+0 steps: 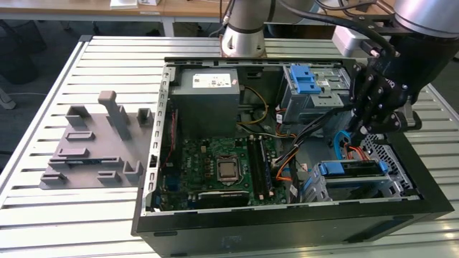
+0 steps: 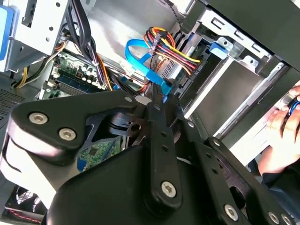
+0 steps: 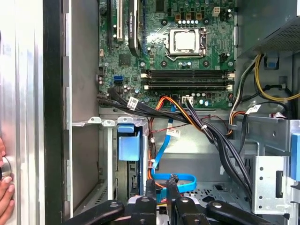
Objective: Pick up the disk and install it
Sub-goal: 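Insert the second disk wire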
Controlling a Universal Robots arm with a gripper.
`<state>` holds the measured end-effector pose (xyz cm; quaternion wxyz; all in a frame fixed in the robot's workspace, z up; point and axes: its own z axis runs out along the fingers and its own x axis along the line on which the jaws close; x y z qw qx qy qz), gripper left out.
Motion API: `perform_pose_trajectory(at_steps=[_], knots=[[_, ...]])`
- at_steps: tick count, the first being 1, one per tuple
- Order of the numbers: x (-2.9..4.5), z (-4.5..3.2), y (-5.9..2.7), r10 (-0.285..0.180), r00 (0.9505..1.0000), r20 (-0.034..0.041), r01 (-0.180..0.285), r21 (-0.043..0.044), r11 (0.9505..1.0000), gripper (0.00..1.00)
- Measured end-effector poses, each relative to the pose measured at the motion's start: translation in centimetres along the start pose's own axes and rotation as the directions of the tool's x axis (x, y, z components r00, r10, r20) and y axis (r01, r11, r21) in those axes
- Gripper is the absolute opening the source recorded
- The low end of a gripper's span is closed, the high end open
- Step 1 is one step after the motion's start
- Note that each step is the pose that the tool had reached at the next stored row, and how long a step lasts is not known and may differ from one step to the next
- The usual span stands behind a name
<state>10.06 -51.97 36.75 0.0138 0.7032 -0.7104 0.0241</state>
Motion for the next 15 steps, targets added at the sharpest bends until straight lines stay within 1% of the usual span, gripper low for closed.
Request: perform_pose_trajectory(at_steps=[6, 7, 15], knots=[[-0.02, 0.4, 0.0, 0.0, 1.0, -0.0002, 0.0, 0.0, 1.0, 0.25], [-0.02, 0.49, 0.0, 0.0, 1.0, -0.0002, 0.0, 0.0, 1.0, 0.31], [-0.06, 1.17, 0.01, 0.0, 1.0, -0.0003, 0.0, 0.0, 1.0, 0.31]])
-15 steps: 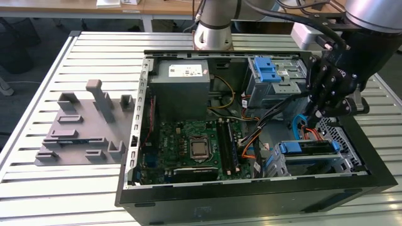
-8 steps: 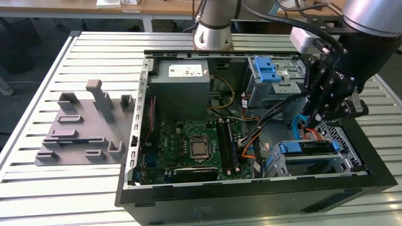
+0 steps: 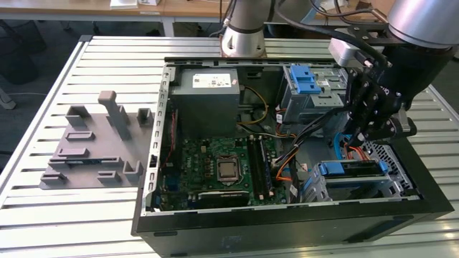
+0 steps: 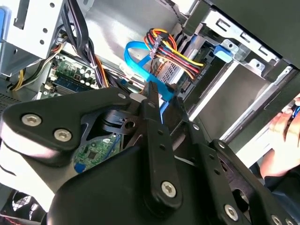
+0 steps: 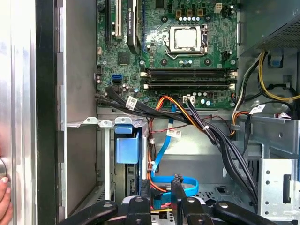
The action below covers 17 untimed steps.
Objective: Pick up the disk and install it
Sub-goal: 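Insert the second disk wire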
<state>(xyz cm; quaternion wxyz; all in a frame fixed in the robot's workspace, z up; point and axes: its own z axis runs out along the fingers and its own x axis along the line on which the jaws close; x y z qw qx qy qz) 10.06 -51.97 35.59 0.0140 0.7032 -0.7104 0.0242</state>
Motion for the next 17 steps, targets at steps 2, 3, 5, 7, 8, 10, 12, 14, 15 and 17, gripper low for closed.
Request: perform_pose_trajectory(at_steps=[2, 3, 5, 7, 8, 10, 12, 14, 15, 17], knots=[[-0.01, 0.14, 0.0, 0.0, 1.0, -0.0001, 0.0, 0.0, 1.0, 0.31], [-0.01, 0.2, 0.0, 0.0, 1.0, 0.0, 0.0, 0.0, 1.0, 0.3], [-0.02, 0.32, 0.0, 0.0, 1.0, 0.0, 0.0, 0.0, 1.0, 0.24], [-0.01, 0.38, 0.01, 0.0, 1.0, 0.0015, 0.0, 0.0, 1.0, 0.17], [-0.01, 0.42, 0.01, 0.0, 1.0, 0.0064, 0.0, -0.0001, 1.0, 0.17], [-0.02, 0.51, 0.01, 0.0, 0.9998, 0.0176, 0.0, 0.0, 1.0, 0.17], [0.03, 0.64, 0.01, 0.0, 0.9997, 0.0235, 0.0, 0.0012, 1.0, 0.17], [0.21, 0.74, 0.01, 0.0, 0.9996, 0.0284, 0.0, 0.0021, 1.0, 0.17], [0.31, 0.78, 0.01, 0.0, 0.9996, 0.0287, 0.0, 0.0026, 1.0, 0.17], [0.54, 0.86, 0.01, -0.001, 0.9996, 0.0288, 0.001, 0.0037, 1.0, 0.17]])
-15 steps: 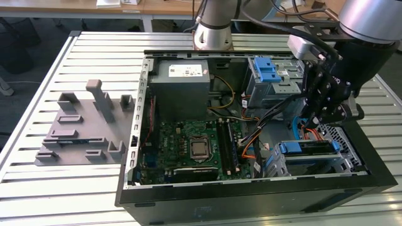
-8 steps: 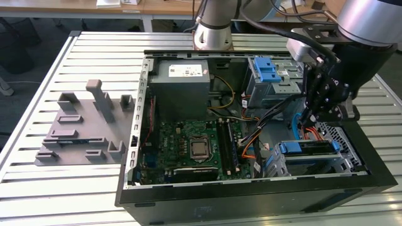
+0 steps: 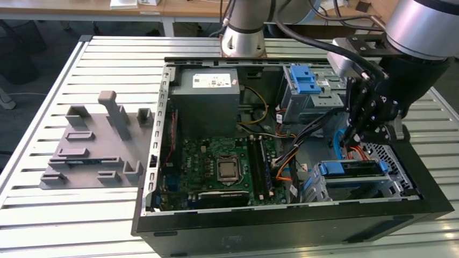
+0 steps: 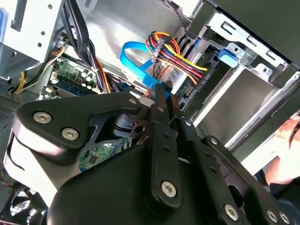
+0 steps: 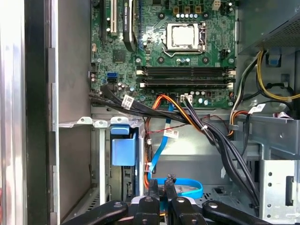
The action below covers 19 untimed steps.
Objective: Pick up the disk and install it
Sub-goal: 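Insert the second disk wire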
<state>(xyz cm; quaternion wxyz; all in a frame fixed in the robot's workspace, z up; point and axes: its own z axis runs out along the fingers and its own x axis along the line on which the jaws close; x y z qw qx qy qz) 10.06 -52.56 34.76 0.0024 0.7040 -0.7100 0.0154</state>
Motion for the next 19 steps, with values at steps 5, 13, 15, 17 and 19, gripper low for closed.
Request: perform_pose_trajectory(at_steps=[5, 13, 15, 17, 19], knots=[[0.63, 0.15, 0.0, -0.002, 1.0, 0.0002, 0.002, 0.0017, 1.0, 0.17], [1.51, 0.31, -0.01, -0.002, 1.0, 0.0005, 0.002, 0.0017, 1.0, 0.17], [1.71, 0.33, -0.01, -0.002, 1.0, 0.0004, 0.002, 0.0017, 1.0, 0.17], [1.86, 0.37, -0.01, -0.002, 1.0, 0.0006, 0.002, 0.0016, 1.0, 0.17], [1.99, 0.42, -0.01, -0.002, 1.0, 0.0004, 0.002, 0.0017, 1.0, 0.17]])
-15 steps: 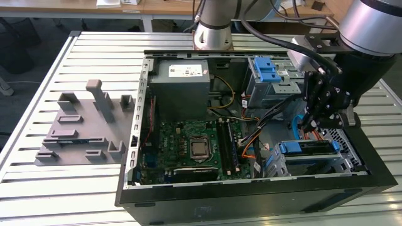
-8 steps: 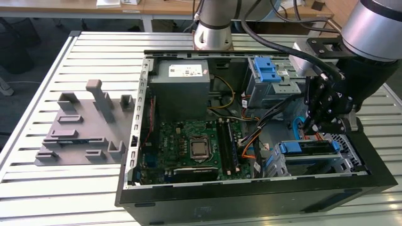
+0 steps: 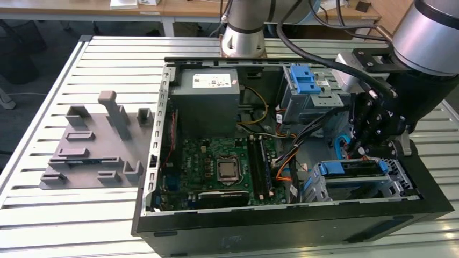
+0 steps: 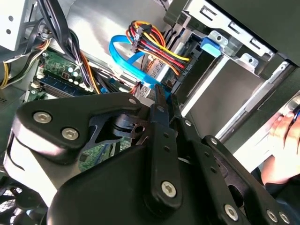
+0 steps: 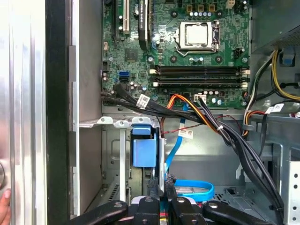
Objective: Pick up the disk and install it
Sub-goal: 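Insert the second disk wire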
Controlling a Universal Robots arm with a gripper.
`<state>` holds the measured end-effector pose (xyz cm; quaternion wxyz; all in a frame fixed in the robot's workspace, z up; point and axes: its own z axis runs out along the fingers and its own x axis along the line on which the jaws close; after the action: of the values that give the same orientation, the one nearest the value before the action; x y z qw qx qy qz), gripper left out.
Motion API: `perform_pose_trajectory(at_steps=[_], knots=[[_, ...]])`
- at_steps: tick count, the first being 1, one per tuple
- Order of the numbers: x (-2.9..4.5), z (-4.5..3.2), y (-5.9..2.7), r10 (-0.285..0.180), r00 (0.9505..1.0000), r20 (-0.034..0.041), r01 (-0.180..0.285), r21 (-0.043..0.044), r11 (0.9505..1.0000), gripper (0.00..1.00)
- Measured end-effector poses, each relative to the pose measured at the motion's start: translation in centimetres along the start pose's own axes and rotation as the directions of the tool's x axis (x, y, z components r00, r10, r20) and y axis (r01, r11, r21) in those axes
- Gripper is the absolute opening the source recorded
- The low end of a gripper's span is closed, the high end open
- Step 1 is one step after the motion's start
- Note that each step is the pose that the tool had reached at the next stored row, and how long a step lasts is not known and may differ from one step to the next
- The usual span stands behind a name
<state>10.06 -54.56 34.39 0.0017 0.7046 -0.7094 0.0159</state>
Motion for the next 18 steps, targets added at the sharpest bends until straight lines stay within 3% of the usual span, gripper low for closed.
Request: perform_pose_trajectory(at_steps=[18], knots=[[0.59, 0.72, 0.01, 0.0, 1.0, 0.0007, 0.0, 0.0, 1.0, 0.17]])
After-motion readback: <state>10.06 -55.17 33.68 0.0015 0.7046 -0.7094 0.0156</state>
